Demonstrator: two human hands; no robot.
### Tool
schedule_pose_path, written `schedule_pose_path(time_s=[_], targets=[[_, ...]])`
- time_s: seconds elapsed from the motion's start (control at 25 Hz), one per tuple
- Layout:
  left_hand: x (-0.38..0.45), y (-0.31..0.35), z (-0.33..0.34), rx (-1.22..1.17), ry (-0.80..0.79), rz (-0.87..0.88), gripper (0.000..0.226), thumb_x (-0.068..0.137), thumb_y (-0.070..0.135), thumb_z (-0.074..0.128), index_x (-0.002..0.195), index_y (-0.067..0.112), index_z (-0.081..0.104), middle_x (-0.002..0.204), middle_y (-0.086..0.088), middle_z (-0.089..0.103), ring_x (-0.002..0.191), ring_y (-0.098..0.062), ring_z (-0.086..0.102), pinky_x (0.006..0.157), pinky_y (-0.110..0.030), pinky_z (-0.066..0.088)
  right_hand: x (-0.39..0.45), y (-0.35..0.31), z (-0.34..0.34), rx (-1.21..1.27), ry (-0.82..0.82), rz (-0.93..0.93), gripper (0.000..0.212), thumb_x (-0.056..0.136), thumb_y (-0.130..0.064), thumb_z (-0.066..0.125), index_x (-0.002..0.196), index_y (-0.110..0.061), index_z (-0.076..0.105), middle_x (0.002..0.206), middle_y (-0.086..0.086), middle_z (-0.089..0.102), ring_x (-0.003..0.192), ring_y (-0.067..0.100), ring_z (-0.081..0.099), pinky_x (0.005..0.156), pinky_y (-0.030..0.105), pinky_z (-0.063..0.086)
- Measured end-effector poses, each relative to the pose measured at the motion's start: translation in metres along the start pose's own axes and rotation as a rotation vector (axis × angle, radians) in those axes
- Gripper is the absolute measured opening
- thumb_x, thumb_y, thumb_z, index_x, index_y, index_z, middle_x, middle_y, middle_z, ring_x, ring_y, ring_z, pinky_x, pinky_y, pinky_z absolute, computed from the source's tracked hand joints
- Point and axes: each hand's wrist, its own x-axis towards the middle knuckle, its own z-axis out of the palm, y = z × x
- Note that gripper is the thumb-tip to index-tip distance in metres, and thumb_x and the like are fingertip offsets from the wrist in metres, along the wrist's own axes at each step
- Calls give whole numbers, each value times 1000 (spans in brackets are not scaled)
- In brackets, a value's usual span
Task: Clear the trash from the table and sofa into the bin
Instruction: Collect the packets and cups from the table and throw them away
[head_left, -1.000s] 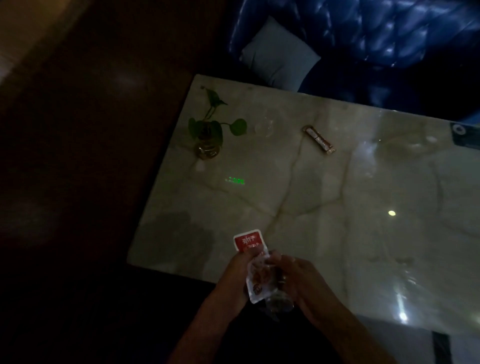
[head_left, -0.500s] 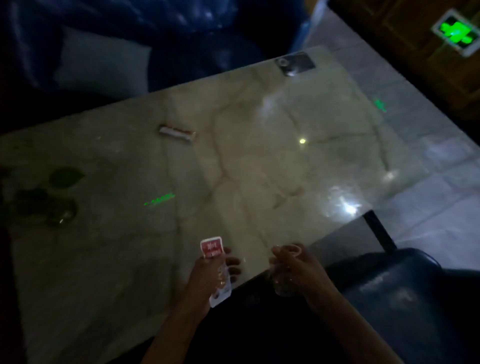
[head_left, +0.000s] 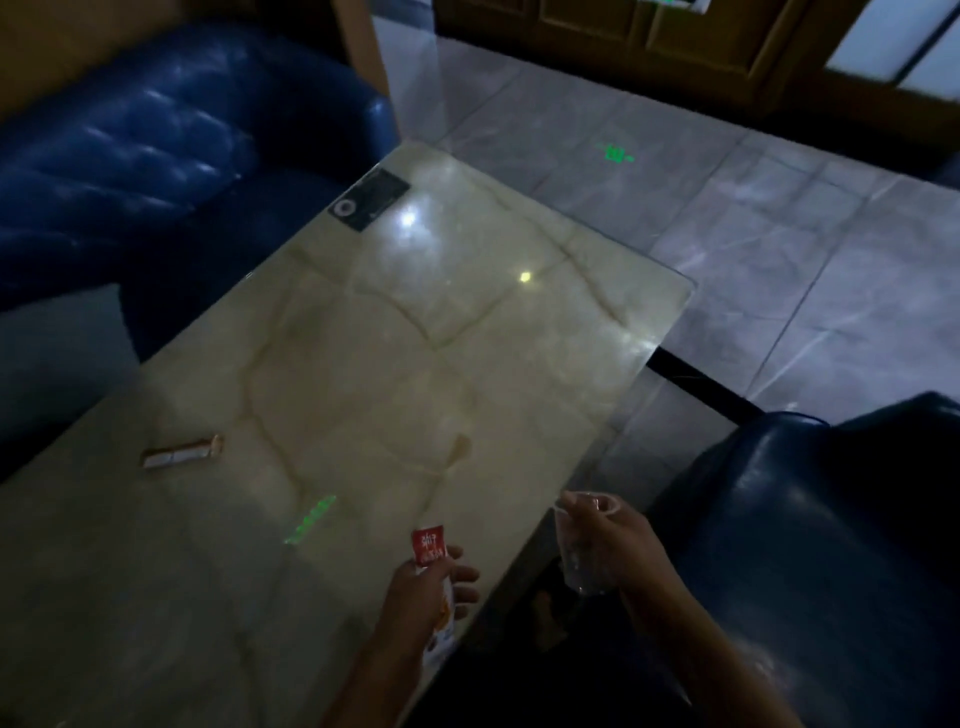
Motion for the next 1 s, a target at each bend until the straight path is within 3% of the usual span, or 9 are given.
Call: schedule_pose_path(time_s=[0.12,0.28,0.48,0.68,0.76,0.88,1.0], targets=[[5,22,45,72,1,8,16,95,1,42,103,0,56,78,-23,60,60,-27,52,57,-29,37,7,-25,-34,-34,130,-66,34,85,-40,70,88,-8,59,71,9,58,61,22,56,59,33,47],[11,47,112,186,-24,62,17,95,1,42,104,-3,56,83,-25,59,60,-26,52,58,-29,37,6,-60,-79,16,95,-210,35,90,-37,62,78,-5,55,62,10,44,53,21,43,52,31,39],[12,73,201,407,-125,95,16,95,-1,42,100,-2,57,76,-22,60,55,-25,54,44,-22,42,1,-64,-144,83,320,-221,40,87,-41,67,102,-4,61,85,8,60,73,23,58,67,38,49],[21,84,281,541,-216,133,18,94,-3,45,106,-6,58,86,-29,60,56,-26,52,48,-24,42,-13,-35,-206,201,604,-181,55,63,-60,71,102,-21,66,96,5,70,85,21,69,66,32,53],[23,89,309,561,-265,138,17,95,-2,45,107,-7,57,88,-30,58,58,-28,53,46,-25,45,-12,-24,-224,274,690,-152,57,59,-65,74,100,-26,68,93,3,74,81,19,72,61,29,55],[31,101,351,604,-325,133,16,95,-2,45,104,-5,58,88,-30,58,61,-29,54,55,-30,45,-3,-16,-249,349,789,-120,63,55,-70,77,99,-26,69,87,1,76,79,17,74,61,30,56],[47,124,388,617,-343,145,19,95,-1,45,106,-7,58,86,-31,60,60,-28,55,59,-29,43,11,-29,-276,367,746,-87,64,61,-68,79,96,-16,67,77,2,71,65,16,68,50,25,50]])
